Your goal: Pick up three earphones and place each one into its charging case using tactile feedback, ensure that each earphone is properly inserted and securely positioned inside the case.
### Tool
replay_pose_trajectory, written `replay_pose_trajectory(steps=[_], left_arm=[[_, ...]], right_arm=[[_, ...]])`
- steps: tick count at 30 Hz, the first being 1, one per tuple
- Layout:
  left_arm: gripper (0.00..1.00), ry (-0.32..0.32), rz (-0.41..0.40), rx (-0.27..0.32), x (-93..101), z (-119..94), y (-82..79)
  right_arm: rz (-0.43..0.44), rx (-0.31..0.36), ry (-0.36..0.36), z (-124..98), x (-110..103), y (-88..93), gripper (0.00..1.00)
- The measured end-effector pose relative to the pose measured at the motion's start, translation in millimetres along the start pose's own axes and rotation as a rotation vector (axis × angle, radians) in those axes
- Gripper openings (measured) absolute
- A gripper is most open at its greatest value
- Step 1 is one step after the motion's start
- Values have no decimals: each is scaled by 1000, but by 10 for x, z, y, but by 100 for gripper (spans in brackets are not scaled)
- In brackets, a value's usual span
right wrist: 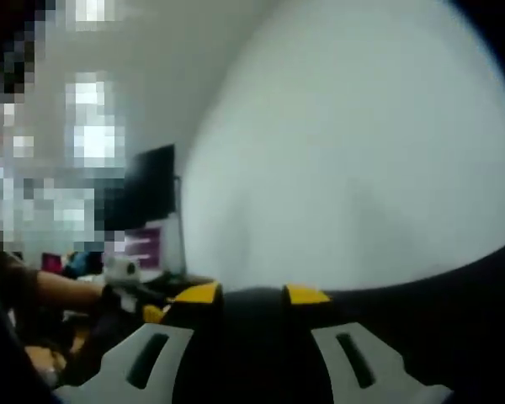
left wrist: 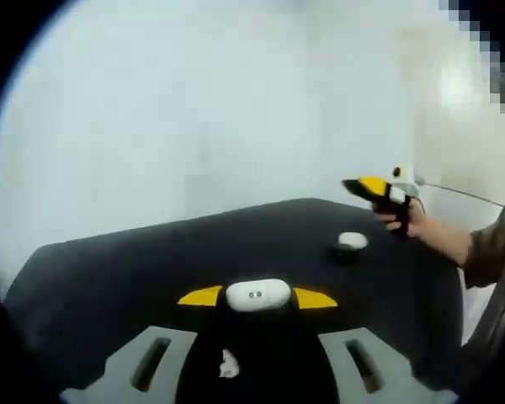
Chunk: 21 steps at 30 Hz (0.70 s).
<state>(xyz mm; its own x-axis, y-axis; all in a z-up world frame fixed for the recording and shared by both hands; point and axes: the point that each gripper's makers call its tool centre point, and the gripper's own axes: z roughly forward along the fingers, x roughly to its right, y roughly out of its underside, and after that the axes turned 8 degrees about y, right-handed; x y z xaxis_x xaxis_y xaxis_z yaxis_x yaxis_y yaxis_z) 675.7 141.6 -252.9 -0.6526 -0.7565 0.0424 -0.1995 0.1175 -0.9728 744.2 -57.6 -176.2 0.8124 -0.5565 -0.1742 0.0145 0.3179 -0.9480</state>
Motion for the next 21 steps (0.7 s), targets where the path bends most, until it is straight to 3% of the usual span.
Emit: replay_pose_trajectory(steps=[2,5,12,15,16,18,21], left_arm=[[27,77,14,-10,328,121,96],[27,136,38,-3,697,234,168],[27,243,83,33,1266,373,36],[27,242,118,8,1310,449,114],[28,234,139,-20,1292,471,189],[29,258,147,-131,1291,477,429],[36,237,154,-105,1207,377,385]], right_arm=[[-1,-2,-1,1,-2,5,30],[-2,-8,0,5,-1,20,30],[-15,-14,-5,3,-31,30,30],[-10,-12,0,-1,-16,26,30],[-10,-14,1,0,-9,33,30],[-12,-18,-1,2,-11,41,30],[-16,-26,-15,3,-36,50,30]])
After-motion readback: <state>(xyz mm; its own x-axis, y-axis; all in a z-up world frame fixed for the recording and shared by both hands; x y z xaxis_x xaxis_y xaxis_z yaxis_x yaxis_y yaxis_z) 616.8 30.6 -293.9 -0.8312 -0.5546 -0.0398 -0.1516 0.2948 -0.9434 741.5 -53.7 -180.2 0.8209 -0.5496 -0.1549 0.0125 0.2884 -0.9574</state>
